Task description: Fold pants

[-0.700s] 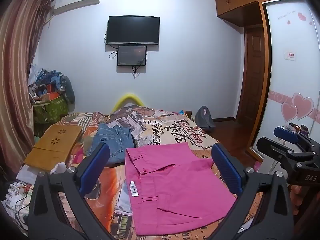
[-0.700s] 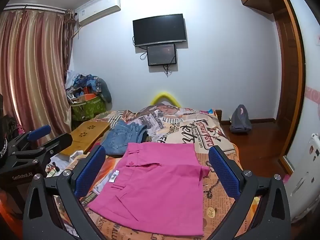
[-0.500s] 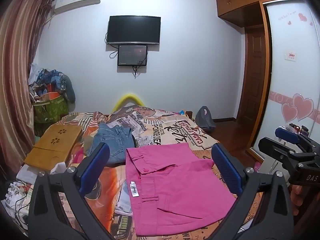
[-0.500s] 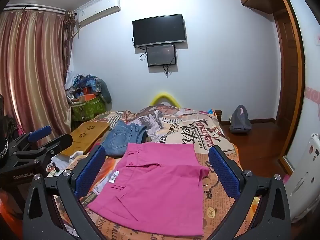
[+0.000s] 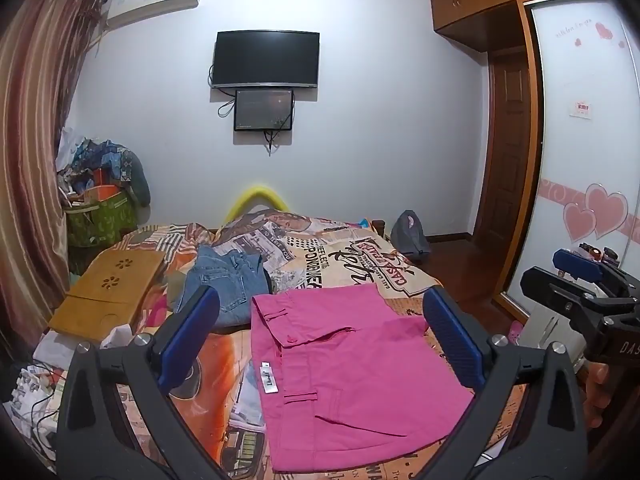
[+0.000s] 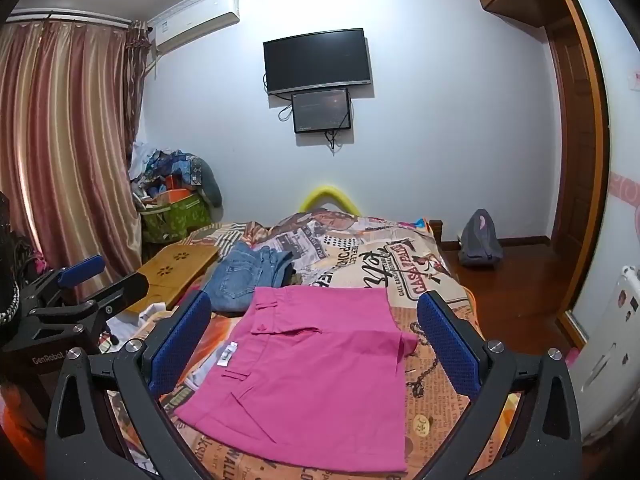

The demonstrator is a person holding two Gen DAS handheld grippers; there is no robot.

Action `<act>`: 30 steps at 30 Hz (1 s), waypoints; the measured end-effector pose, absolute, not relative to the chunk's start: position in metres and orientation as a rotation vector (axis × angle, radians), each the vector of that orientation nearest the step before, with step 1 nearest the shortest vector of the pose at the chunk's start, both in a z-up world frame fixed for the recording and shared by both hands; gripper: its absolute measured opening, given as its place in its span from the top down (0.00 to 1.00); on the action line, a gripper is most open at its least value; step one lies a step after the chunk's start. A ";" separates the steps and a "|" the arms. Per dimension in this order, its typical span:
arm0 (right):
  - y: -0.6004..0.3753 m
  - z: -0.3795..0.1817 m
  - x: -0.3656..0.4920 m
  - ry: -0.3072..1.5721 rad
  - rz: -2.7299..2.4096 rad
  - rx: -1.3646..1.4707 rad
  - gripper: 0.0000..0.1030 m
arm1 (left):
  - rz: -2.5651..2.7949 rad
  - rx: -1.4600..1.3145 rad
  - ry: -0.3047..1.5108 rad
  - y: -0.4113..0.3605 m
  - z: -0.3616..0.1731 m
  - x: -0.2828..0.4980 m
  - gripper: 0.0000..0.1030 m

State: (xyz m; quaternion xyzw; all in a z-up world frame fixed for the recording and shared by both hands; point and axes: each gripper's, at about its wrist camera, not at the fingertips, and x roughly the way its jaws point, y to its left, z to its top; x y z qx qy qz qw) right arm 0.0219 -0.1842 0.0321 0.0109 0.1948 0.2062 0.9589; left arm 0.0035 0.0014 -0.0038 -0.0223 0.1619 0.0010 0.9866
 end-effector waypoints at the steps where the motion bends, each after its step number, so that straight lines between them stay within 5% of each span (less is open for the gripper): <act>1: -0.184 0.032 0.022 0.395 0.419 0.023 0.00 | 0.002 -0.045 0.325 0.001 -0.004 0.003 0.00; 30: -0.188 0.031 0.023 0.395 0.420 0.030 0.00 | 0.015 -0.034 0.315 0.001 -0.004 0.002 0.00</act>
